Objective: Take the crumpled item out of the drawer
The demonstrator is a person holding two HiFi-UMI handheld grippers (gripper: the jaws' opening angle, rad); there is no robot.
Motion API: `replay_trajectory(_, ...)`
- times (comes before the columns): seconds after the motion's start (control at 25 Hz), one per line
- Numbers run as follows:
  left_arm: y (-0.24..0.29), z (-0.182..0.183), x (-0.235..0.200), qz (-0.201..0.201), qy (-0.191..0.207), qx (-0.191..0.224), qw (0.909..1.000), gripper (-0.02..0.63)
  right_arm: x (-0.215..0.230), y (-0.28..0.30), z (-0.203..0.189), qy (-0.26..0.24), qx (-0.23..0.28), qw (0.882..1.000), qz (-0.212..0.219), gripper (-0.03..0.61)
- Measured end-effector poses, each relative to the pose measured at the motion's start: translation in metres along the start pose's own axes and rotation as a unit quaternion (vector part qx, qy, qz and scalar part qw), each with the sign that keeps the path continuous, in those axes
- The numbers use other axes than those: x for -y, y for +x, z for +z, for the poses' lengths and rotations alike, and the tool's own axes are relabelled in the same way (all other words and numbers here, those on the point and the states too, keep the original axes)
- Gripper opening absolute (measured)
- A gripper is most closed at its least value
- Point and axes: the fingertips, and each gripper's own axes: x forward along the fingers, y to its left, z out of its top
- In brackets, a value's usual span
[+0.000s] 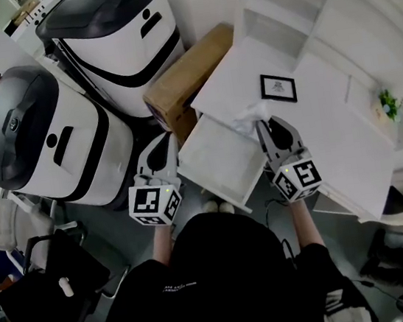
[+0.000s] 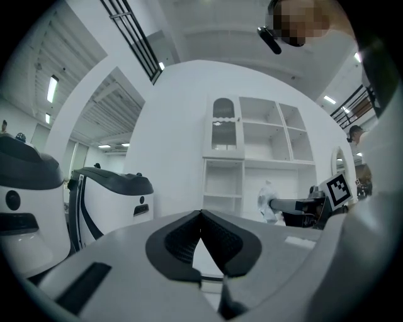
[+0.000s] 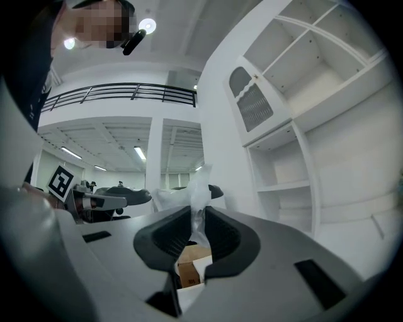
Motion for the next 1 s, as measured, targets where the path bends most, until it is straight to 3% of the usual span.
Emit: replay_trajectory(1.0,-0.0063,0.0006,-0.0066,0.001,0.007,0.001,1.0000,-0.002,-0.0049,0.0014,0.0017,-0.012,0.001,1.000,-0.010,0.049)
